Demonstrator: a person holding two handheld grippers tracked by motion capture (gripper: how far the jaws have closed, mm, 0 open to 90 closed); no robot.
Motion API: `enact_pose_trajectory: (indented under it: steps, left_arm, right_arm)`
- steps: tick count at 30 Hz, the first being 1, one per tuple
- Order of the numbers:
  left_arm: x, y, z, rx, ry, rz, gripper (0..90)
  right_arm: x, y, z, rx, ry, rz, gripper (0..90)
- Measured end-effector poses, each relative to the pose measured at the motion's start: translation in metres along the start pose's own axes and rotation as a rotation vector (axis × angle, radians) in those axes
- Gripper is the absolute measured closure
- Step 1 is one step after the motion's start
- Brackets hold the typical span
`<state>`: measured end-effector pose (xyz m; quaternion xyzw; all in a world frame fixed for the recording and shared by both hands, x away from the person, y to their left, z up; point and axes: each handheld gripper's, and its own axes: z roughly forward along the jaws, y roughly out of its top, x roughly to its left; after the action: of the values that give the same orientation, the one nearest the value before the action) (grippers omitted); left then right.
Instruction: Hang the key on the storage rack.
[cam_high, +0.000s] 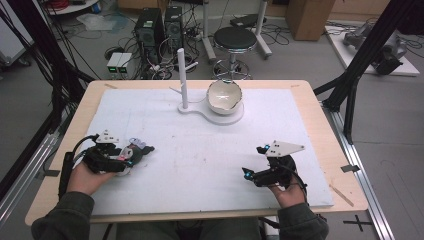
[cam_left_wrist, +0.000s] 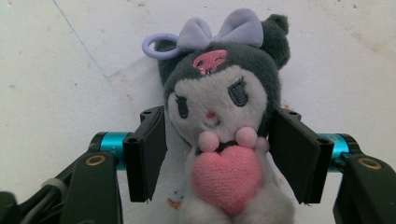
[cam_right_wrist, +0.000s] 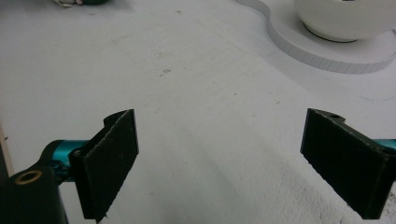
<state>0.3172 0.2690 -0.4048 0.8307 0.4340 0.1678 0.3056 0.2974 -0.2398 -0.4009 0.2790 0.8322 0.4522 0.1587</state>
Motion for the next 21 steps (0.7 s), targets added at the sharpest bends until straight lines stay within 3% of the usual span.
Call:
enact_pose_trajectory:
  steps: [10,21]
  left_arm:
    - [-0.0013,-0.0001,0.0027,0.015,-0.02,0.011,41.5]
    - [-0.0032,-0.0008,0.0028,0.011,-0.008,0.016,47.4]
  right_arm:
    - [0.0001,0.0005,0.0002,-0.004,-0.002,-0.006,10.3]
    - [0.0008,0.0007,0.0001,-0.002,-0.002,-0.004,10.3]
